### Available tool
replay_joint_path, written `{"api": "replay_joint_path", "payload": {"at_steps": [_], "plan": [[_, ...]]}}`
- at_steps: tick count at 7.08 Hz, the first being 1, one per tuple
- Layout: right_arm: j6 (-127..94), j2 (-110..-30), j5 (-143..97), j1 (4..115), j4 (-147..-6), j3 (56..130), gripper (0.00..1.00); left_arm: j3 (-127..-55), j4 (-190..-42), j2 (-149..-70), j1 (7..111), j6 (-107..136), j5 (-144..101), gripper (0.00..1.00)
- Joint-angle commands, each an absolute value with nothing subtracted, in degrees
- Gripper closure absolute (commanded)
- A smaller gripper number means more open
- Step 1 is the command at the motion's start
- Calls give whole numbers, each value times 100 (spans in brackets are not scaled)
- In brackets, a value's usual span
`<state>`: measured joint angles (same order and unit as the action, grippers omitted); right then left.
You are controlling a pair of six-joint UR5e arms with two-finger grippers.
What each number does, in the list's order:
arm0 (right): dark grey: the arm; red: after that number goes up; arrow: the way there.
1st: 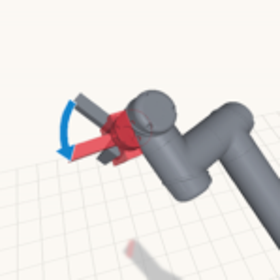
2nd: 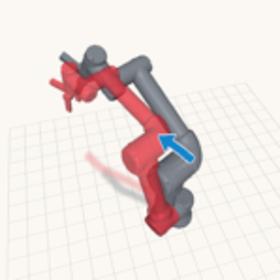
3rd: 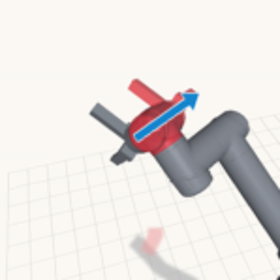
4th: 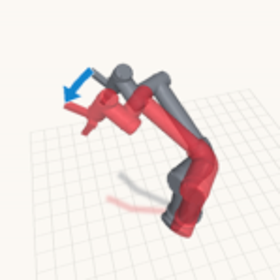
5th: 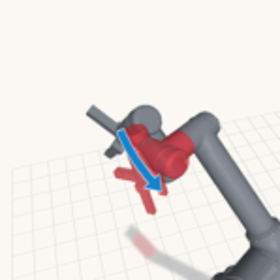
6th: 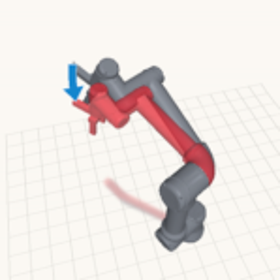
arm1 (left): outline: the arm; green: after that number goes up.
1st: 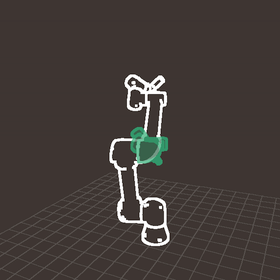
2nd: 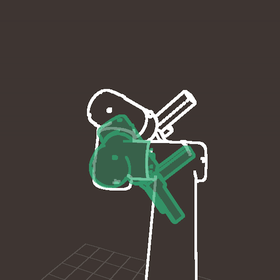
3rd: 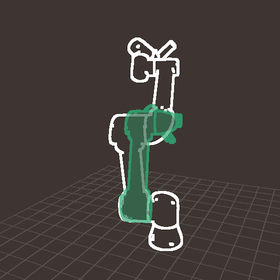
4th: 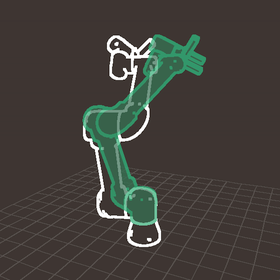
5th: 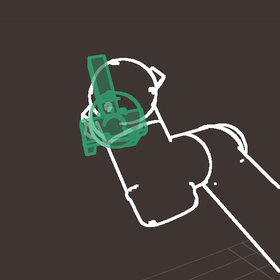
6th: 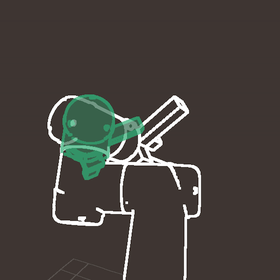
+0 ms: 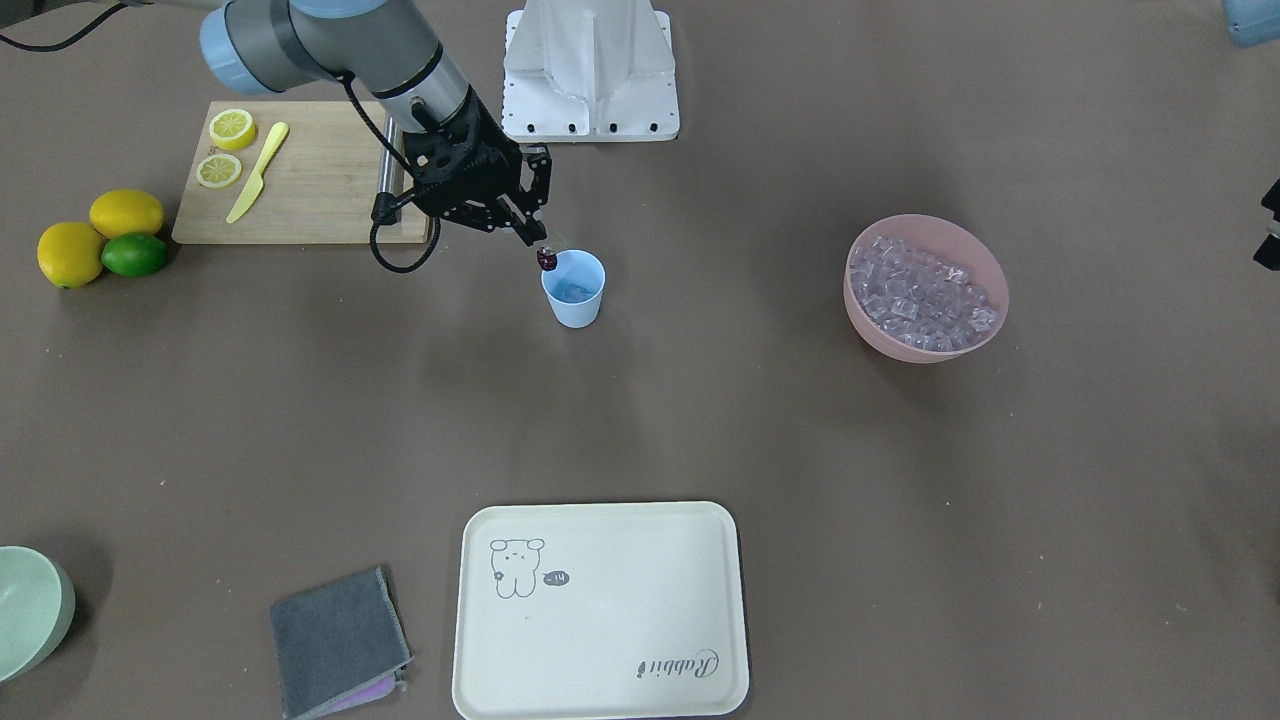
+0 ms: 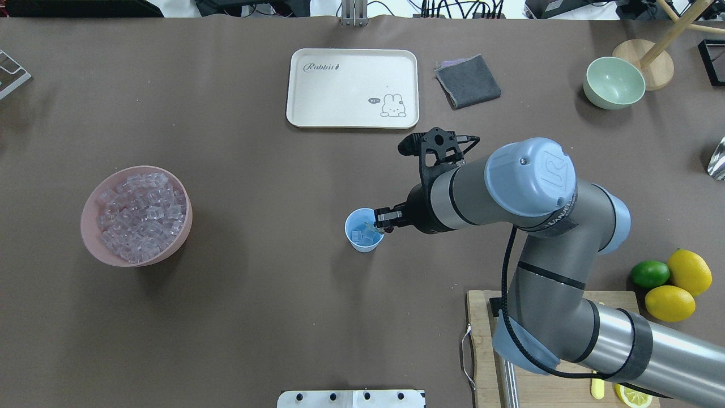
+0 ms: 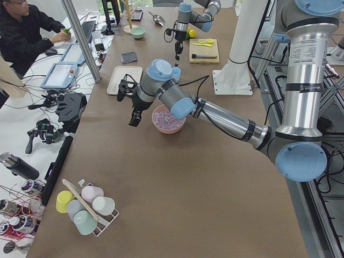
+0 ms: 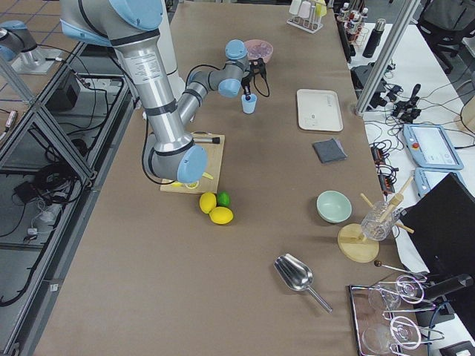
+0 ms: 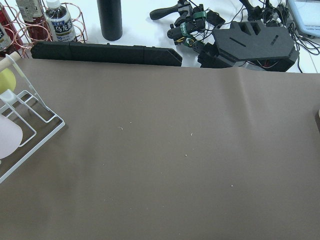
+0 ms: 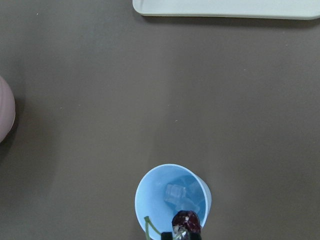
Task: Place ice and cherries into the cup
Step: 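Lower the cherries into the cup and open the right gripper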
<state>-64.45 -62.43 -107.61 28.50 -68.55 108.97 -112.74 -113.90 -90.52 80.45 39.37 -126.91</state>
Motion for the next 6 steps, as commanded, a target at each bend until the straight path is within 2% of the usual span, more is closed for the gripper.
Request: {"api": "replay_joint_path", "payload": {"at_steps": [1,6], "plan": [[-6557,-6082,-10592,2699,-6855,10741,100,-11250,-11391,-9044,8051,3937,-12691,2],[-6557,-5915,-10477,2689,-6847,10389,100,-11206,-11373,-9062,8051,3929,-12691,2]]}}
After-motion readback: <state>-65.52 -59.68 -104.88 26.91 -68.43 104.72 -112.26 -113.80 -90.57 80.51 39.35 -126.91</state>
